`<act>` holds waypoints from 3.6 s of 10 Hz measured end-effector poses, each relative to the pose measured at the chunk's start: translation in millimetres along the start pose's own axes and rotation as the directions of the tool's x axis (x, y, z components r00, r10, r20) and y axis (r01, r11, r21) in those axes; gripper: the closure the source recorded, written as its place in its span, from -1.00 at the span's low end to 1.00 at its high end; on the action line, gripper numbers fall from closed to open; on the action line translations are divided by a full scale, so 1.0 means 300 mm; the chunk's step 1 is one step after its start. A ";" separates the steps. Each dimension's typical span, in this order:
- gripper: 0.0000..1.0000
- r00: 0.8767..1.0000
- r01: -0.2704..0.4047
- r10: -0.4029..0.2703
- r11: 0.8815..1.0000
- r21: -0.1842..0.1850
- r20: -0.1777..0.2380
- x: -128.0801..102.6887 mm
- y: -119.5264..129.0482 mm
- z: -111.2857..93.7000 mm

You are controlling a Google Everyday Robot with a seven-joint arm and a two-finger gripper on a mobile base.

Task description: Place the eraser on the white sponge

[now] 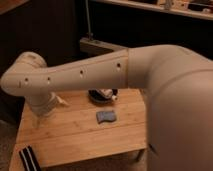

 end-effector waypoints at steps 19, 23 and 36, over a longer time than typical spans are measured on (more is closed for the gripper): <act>-0.60 0.995 0.042 -0.027 0.987 0.153 -0.096 0.048 -0.518 0.276; -0.60 0.996 0.063 -0.053 0.987 0.150 -0.070 0.039 -0.590 0.378; -0.60 0.995 0.103 -0.102 0.990 0.096 -0.020 0.056 -0.756 0.605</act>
